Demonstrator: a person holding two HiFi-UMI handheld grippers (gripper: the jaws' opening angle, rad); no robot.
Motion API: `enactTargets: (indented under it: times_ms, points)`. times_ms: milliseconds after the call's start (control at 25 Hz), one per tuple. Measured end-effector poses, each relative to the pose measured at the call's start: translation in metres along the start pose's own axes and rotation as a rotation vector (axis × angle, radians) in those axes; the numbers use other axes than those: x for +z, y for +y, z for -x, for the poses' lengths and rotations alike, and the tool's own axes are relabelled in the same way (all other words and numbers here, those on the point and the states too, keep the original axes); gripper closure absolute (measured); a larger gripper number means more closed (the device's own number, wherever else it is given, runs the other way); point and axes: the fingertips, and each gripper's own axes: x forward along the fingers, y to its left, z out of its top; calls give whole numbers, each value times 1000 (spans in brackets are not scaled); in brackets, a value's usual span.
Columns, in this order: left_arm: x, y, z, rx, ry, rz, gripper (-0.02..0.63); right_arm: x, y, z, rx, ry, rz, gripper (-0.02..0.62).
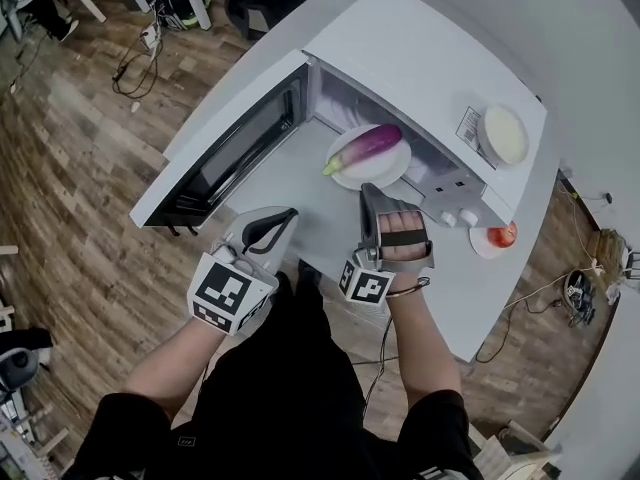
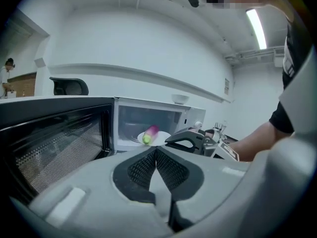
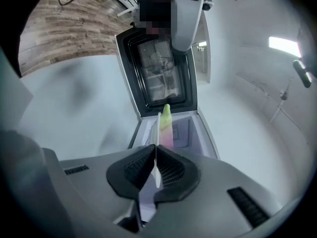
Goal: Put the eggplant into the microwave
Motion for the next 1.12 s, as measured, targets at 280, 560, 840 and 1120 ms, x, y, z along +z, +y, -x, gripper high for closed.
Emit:
enactTargets:
  times_ms: [280,560,840,1120]
  points:
    - [-4,8,-22,-35,15,-9,597,-25,18,-23,19,76,-15,571]
    - [-9,8,-33,-57,39,-9,597,-42,26,-36,37,135,-72,571]
    - [-10,12,-43,-68,48,-1,597,-53,30,-48,67,172,-101,572]
    - [-10,18,-51,-71,55,12,597,-53,32,-65,95,182,-128,571]
